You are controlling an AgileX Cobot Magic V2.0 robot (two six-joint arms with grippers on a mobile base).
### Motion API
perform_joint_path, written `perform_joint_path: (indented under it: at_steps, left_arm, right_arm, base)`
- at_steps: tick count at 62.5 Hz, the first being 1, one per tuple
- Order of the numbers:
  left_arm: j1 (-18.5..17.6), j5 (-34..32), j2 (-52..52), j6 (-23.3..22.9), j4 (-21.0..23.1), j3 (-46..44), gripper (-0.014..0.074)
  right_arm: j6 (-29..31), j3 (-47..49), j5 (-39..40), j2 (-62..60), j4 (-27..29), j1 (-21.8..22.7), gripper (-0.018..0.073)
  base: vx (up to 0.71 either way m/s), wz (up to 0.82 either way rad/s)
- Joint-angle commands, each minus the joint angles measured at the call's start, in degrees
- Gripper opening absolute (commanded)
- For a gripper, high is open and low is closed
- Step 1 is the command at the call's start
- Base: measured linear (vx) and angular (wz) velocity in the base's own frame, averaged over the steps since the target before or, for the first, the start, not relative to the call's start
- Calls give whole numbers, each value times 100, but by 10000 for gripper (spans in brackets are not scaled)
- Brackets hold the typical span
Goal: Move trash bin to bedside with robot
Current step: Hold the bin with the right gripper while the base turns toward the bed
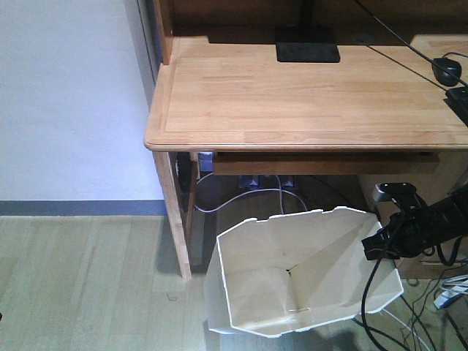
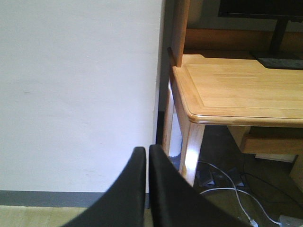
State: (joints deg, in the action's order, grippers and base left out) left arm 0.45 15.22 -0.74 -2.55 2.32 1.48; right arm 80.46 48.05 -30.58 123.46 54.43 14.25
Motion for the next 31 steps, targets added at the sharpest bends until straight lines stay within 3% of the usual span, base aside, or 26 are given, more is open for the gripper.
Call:
perform_joint_path:
  at_steps: [1, 16, 31]
  left_arm:
    - [3, -395, -83, -35, 24, 67, -6]
    - [3, -395, -83, -35, 24, 67, -6]
    - [3, -395, -83, -35, 24, 67, -6]
  right_arm:
    - [-1, 76, -973, -400, 420, 36, -5]
    - [-1, 76, -973, -400, 420, 36, -5]
    - [-1, 76, -973, -400, 420, 36, -5]
  base:
    - [-2, 8]
    - [-4, 18]
    - [-4, 40]
